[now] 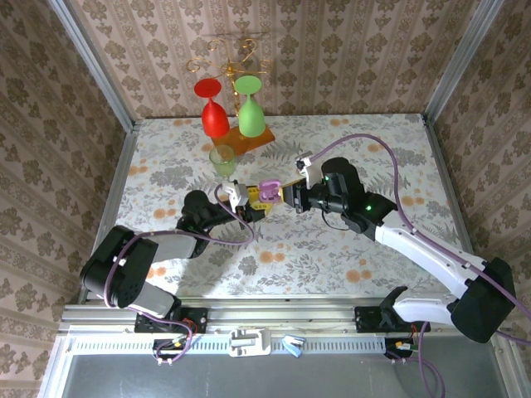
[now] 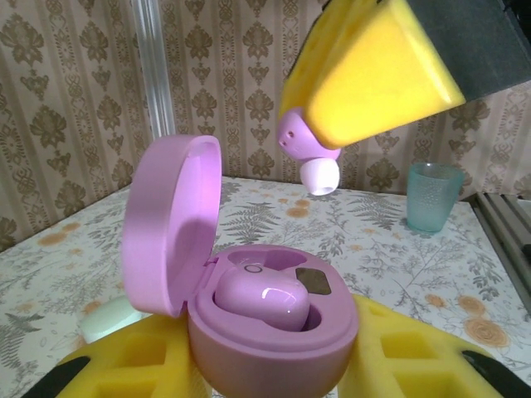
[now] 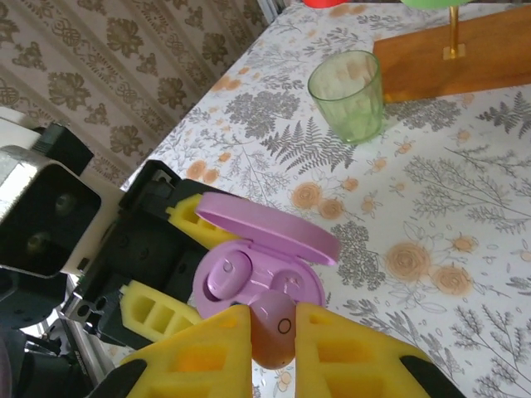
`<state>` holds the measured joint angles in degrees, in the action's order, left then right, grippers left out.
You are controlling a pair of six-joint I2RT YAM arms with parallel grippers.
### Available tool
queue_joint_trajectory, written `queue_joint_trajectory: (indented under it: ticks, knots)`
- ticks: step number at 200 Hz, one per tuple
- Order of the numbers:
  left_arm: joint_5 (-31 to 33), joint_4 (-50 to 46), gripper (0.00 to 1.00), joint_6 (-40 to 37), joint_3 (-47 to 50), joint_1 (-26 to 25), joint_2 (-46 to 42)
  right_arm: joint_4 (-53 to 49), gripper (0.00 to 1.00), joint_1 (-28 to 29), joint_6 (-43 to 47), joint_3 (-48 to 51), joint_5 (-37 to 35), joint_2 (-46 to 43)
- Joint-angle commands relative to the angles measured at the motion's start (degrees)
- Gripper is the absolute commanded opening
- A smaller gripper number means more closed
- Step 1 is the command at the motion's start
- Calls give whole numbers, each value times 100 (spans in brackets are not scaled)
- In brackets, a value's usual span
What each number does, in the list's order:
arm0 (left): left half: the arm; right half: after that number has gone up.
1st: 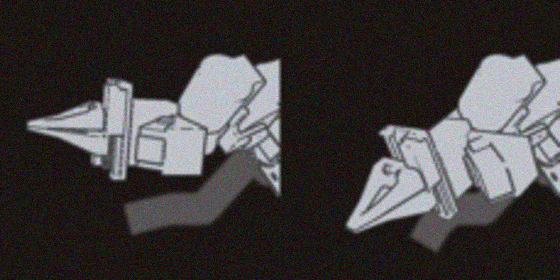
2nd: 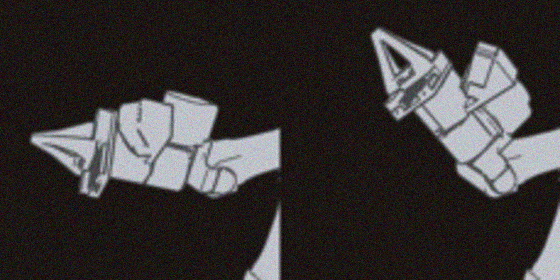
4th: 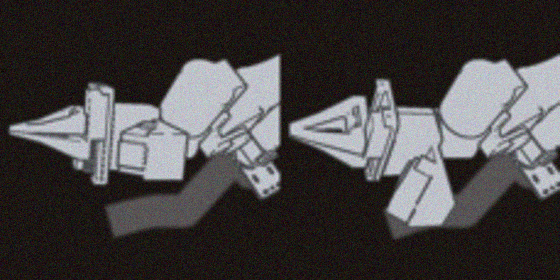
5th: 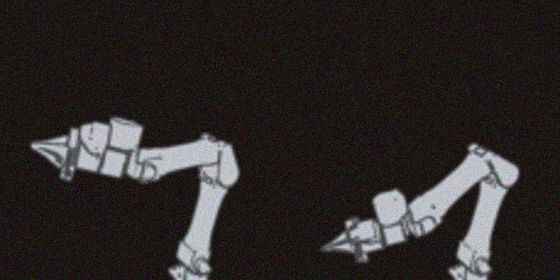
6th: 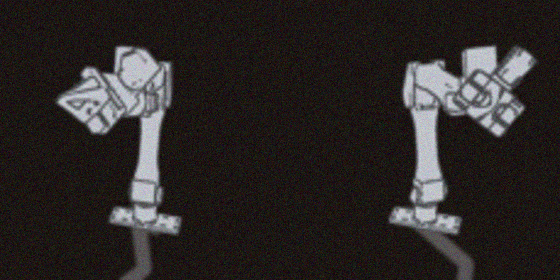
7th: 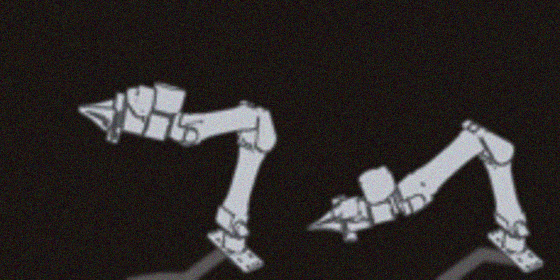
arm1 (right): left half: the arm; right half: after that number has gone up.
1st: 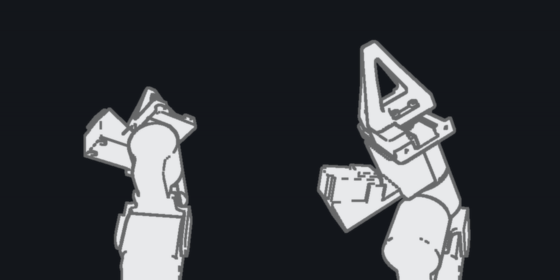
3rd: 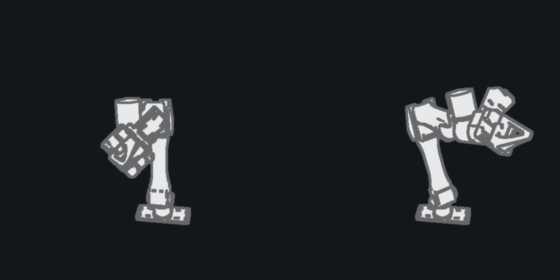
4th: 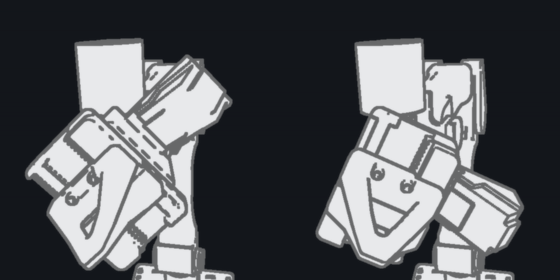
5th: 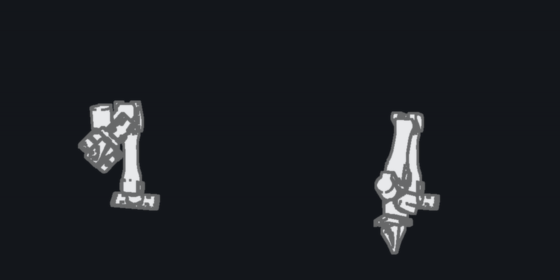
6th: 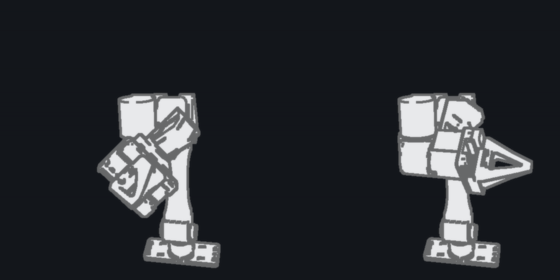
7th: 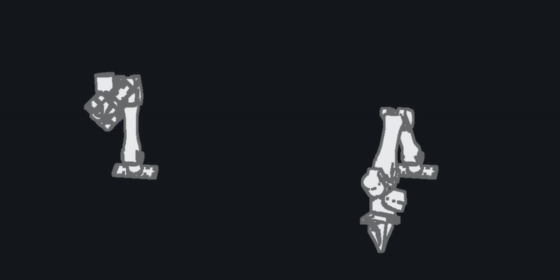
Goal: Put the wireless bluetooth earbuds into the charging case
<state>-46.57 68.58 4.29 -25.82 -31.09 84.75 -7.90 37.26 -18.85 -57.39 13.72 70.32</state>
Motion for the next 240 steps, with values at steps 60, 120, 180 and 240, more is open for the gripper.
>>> queue_joint_trajectory:
  ticks: [60,120,180,240]
  knots:
    - [-292,-42,26,164,-54,-29,-84,-392,14,158,637,-369,-150,355]
    - [-307,-37,26,159,-89,-29,-46,-719,14,177,928,-401,-436,359]
    - [-391,-7,26,224,-169,-54,-46,-865,13,211,1241,-506,-485,481]
    - [-408,-2,26,240,-212,-72,-22,-972,13,256,1439,-592,-484,561]
